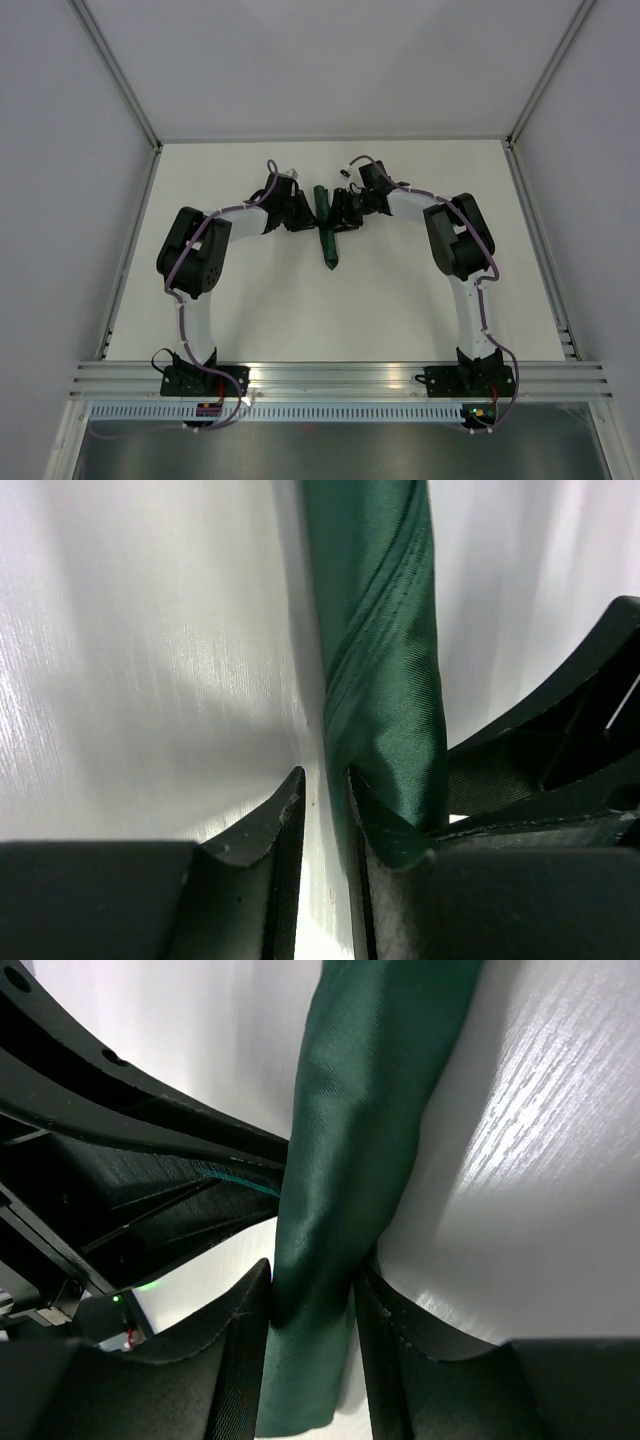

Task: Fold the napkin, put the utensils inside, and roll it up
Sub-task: Roll the napkin at the center of the board.

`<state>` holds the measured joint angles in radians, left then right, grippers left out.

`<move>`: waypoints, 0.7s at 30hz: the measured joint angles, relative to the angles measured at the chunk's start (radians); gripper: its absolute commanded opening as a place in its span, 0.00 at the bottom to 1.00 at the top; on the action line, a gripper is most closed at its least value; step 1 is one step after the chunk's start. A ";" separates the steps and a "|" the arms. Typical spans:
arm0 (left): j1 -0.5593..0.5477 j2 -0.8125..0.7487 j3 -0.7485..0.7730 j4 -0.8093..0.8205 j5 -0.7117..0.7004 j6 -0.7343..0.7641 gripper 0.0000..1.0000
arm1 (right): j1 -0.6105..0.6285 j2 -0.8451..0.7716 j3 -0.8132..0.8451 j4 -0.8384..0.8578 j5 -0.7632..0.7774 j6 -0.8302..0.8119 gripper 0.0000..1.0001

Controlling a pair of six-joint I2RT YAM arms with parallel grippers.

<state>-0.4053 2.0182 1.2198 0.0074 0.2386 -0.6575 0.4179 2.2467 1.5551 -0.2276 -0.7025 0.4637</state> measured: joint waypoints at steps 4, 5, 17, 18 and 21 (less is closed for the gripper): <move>0.000 0.007 0.012 -0.004 0.000 0.000 0.26 | -0.004 0.013 -0.003 0.029 -0.023 0.032 0.44; 0.000 0.008 0.014 -0.005 0.000 0.000 0.26 | -0.004 0.013 -0.004 0.032 -0.025 0.035 0.44; 0.000 0.011 0.025 -0.024 0.003 0.000 0.26 | -0.018 0.013 -0.005 0.031 -0.035 0.035 0.47; 0.000 0.011 0.025 -0.024 0.003 0.000 0.26 | -0.021 0.013 -0.005 0.029 -0.037 0.033 0.48; 0.000 0.011 0.025 -0.025 0.006 0.000 0.26 | -0.028 0.013 -0.004 0.026 -0.047 0.026 0.54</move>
<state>-0.4053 2.0296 1.2446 -0.0174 0.2443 -0.6575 0.3897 2.2601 1.5509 -0.2016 -0.7494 0.4892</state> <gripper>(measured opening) 0.265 0.496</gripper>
